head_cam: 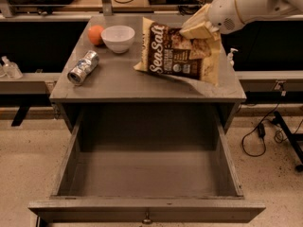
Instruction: Pick brown chip bag from top drawer and place on counter
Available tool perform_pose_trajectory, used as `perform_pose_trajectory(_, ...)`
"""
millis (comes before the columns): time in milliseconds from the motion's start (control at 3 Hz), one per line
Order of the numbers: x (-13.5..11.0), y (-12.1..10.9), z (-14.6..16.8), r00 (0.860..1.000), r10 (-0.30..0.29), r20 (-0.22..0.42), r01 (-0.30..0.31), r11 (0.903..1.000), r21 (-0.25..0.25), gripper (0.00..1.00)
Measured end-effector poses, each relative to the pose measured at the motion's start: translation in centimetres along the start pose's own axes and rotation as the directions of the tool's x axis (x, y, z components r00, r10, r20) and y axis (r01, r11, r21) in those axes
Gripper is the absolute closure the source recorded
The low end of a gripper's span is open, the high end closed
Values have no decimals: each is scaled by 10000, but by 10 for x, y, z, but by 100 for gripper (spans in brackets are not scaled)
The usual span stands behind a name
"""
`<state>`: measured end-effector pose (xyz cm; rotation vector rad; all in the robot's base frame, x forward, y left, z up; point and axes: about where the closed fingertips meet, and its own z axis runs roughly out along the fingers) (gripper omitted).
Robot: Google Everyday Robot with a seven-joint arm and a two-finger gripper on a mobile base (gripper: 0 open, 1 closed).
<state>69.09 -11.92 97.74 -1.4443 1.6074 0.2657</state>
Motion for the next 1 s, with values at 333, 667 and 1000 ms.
perform_pose_trajectory(333,18,19,32,9989,467,-9,-467,9976,-504,13)
perform_pose_trajectory(667,25,34,34,9988,440,-193,-454,9957,-803,0)
perform_pose_trajectory(1000,26,35,35,9988,443,-202,-458,9955,-826,0)
